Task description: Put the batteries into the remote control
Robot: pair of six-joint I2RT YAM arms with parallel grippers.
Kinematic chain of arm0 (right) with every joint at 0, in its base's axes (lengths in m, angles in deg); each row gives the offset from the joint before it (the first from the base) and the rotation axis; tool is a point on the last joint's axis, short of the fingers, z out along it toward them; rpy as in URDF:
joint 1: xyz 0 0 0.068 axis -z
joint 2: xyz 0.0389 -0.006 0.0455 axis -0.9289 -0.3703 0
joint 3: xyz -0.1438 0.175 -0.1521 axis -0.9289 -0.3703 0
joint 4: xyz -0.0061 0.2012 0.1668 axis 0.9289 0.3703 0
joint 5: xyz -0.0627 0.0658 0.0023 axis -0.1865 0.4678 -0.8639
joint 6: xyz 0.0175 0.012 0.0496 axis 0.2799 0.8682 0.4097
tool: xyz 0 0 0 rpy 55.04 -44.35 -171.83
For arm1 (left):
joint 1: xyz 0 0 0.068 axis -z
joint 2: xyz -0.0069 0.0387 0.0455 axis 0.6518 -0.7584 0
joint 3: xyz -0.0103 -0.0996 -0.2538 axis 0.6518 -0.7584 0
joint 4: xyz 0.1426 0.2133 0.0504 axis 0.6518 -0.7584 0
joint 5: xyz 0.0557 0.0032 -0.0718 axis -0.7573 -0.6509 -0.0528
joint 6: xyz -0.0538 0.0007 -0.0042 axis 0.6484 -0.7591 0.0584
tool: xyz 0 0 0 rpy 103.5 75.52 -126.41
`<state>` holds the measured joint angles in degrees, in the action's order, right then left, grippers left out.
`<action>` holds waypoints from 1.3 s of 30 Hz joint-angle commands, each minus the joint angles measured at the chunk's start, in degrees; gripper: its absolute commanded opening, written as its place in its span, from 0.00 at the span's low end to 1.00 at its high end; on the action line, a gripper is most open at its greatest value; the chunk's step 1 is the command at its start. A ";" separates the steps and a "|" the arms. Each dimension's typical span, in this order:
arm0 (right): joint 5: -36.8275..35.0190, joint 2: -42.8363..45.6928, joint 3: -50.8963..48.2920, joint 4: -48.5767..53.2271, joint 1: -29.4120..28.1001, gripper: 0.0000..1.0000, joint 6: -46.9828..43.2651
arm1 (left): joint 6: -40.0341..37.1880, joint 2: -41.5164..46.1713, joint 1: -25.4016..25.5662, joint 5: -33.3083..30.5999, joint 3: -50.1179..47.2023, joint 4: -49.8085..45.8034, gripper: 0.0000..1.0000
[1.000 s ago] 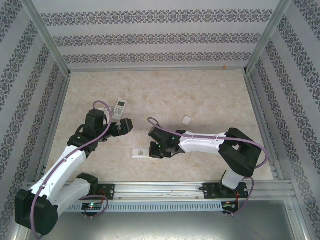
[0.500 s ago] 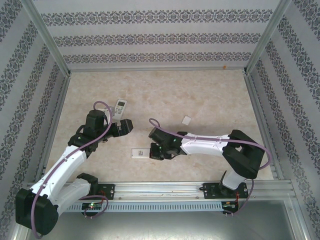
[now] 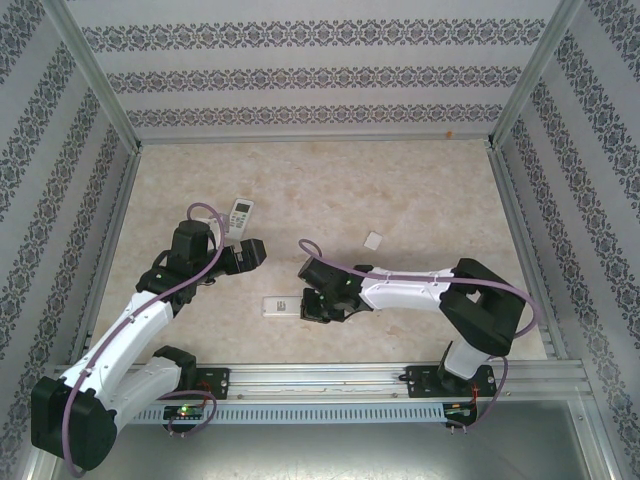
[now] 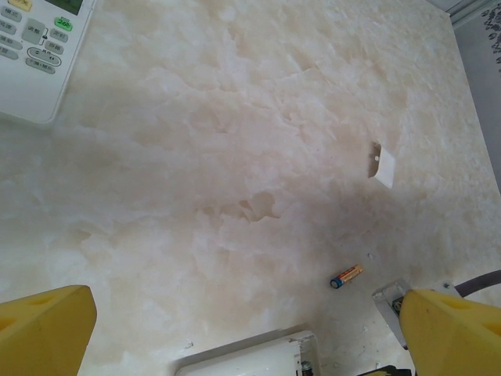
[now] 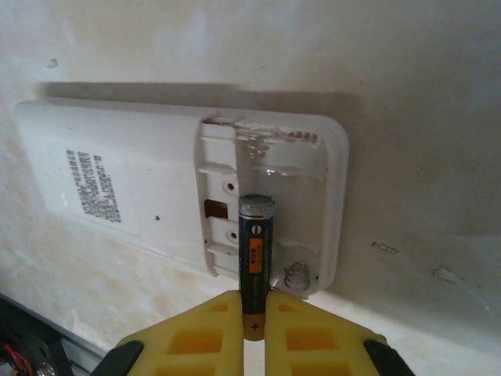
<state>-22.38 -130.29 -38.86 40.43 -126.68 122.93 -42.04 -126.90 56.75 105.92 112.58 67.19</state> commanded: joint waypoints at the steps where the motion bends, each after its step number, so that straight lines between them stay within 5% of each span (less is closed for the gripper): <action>1: 0.98 -1.56 0.86 -0.42 -0.91 0.13 0.18 | -0.59 0.16 0.13 -0.09 -0.57 1.07 1.00; 12: -1.38 0.95 1.66 1.63 -0.91 0.20 -1.17 | 3.60 -0.04 0.18 4.99 -4.12 -1.76 1.00; 20: -1.64 1.94 1.31 1.87 -0.84 0.23 -1.78 | 3.46 -5.39 2.72 5.92 -3.37 -15.90 0.78; 39: -3.61 -3.95 4.01 1.53 -0.30 0.16 -5.70 | 4.31 -24.01 8.75 10.02 -3.47 -7.50 0.54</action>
<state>-24.33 -132.06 -36.39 42.00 -126.66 118.93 -38.08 -149.28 64.60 113.46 108.99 56.48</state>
